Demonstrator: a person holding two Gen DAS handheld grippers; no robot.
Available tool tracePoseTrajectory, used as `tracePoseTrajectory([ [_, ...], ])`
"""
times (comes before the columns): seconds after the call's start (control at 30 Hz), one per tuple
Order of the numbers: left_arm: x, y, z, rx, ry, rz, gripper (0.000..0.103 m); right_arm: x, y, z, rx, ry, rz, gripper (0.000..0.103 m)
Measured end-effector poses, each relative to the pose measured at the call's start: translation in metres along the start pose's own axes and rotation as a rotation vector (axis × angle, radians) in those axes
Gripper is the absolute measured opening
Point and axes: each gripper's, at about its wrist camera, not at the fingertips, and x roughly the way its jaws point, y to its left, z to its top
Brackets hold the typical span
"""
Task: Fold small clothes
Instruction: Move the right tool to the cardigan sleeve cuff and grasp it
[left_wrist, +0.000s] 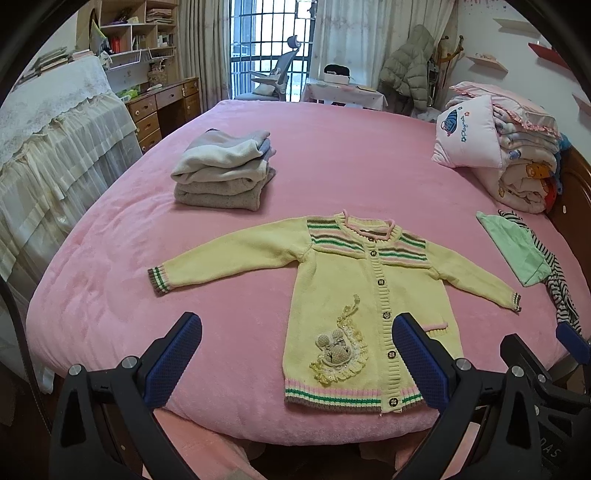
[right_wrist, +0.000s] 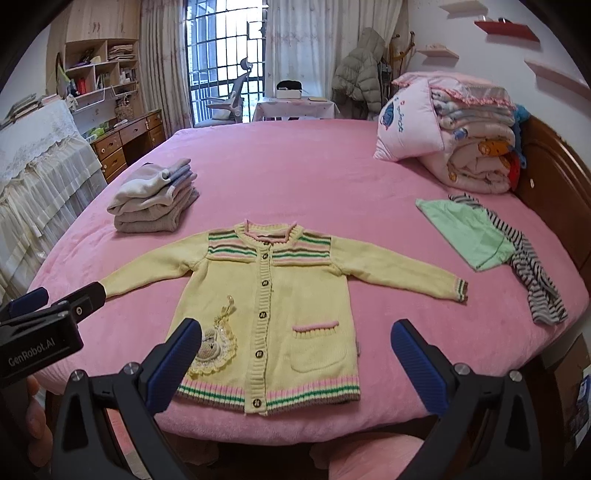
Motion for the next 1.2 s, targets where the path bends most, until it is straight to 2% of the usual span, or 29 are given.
tracePoseTrajectory([
  [0.2, -0.001, 0.004, 0.006, 0.009, -0.028, -0.001, 0.102, -0.003, 0.011, 0.007, -0.038, -0.042, -0.022, 0.103],
  [0.37, 0.001, -0.002, 0.013, 0.045, -0.021, -0.003, 0.102, -0.001, 0.009, 0.015, -0.048, -0.068, -0.062, 0.102],
  [0.57, 0.006, -0.024, 0.028, 0.117, -0.033, -0.041, 0.102, 0.007, -0.018, 0.027, 0.016, -0.088, -0.095, 0.099],
  [0.63, 0.011, -0.038, 0.031, 0.149, -0.046, -0.057, 0.102, 0.015, -0.038, 0.030, 0.061, -0.074, -0.082, 0.096],
  [0.7, 0.019, -0.055, 0.034, 0.184, -0.056, -0.069, 0.102, 0.024, -0.058, 0.031, 0.096, -0.068, -0.099, 0.089],
  [0.97, 0.076, -0.140, 0.044, 0.344, -0.074, -0.118, 0.102, 0.070, -0.137, 0.026, 0.206, -0.004, -0.143, 0.088],
  [1.07, 0.110, -0.173, 0.044, 0.387, -0.053, -0.124, 0.102, 0.091, -0.167, 0.019, 0.262, 0.018, -0.135, 0.088],
  [1.2, 0.167, -0.217, 0.042, 0.434, 0.037, -0.146, 0.102, 0.121, -0.200, 0.011, 0.307, 0.051, -0.163, 0.088],
])
